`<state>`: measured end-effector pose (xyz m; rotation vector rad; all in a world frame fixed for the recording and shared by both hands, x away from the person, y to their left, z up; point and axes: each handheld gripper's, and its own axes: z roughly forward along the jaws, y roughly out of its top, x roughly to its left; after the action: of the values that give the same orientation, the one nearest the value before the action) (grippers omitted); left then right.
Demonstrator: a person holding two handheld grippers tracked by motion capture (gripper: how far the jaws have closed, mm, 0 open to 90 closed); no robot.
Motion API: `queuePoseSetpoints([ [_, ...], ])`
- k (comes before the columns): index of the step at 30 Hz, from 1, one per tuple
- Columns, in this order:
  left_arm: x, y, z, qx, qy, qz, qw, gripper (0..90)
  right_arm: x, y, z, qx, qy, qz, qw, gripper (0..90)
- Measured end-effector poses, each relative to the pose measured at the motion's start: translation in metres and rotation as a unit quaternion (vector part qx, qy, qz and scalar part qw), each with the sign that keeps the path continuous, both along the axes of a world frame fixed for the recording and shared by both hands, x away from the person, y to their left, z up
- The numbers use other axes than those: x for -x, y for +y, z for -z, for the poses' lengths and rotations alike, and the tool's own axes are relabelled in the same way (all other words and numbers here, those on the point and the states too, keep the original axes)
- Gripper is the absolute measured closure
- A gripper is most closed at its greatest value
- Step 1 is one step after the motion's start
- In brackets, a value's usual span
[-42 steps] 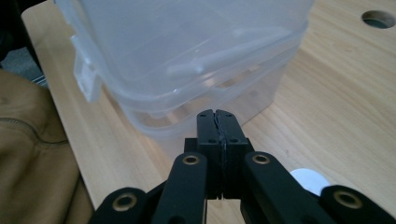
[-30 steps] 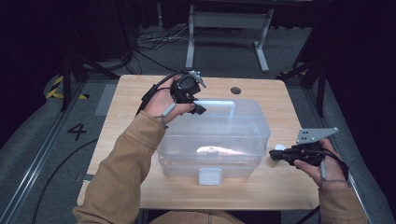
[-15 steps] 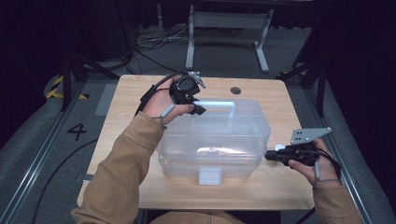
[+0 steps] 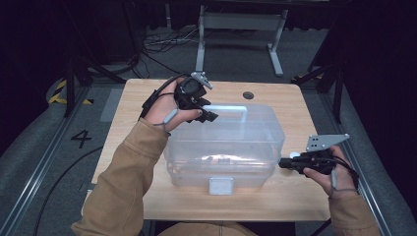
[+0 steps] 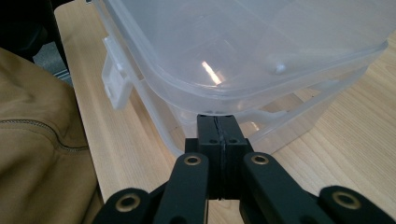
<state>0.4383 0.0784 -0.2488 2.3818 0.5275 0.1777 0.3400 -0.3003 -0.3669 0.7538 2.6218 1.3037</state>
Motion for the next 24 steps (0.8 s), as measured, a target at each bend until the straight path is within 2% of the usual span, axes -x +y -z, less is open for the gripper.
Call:
queuePoseSetpoints([
  [2,0.004,0.005,-0.006,0.01,-0.003,-0.006,0.9999,47.8,-0.001,0.0,-0.001,-0.006,0.0,0.001,1.0,90.0],
  [4,0.004,0.007,-0.008,0.012,-0.002,-0.01,0.9999,48.7,-0.002,0.0,-0.001,-0.007,0.001,-0.001,1.0,90.0],
  [6,0.007,0.01,-0.012,0.014,-0.008,-0.019,0.9997,48.7,-0.004,-0.002,-0.002,-0.023,0.001,-0.001,0.9997,90.0],
  [7,0.007,0.01,-0.012,0.014,-0.008,-0.019,0.9997,49.7,-0.004,-0.002,-0.002,-0.023,0.001,-0.001,0.9997,90.0],
  [9,0.009,0.015,-0.016,0.029,-0.006,-0.017,0.9994,50.0,-0.004,-0.003,-0.004,-0.032,-0.002,0.002,0.9995,90.0],
  [11,0.012,0.021,-0.02,0.044,-0.01,-0.021,0.9988,50.4,-0.005,-0.003,-0.007,-0.041,-0.007,0.002,0.9991,90.0],
  [16,0.021,0.032,-0.03,0.061,-0.02,-0.029,0.9975,51.5,-0.006,0.001,-0.013,-0.051,-0.023,-0.006,0.9984,90.0],
  [22,0.034,0.045,-0.038,0.076,-0.035,-0.036,0.9959,52.7,-0.009,0.002,-0.021,-0.06,-0.041,0.007,0.9973,90.0],
  [24,0.039,0.051,-0.04,0.088,-0.043,-0.046,0.9941,54.9,-0.01,0.002,-0.024,-0.063,-0.049,0.013,0.9967,90.0],
])
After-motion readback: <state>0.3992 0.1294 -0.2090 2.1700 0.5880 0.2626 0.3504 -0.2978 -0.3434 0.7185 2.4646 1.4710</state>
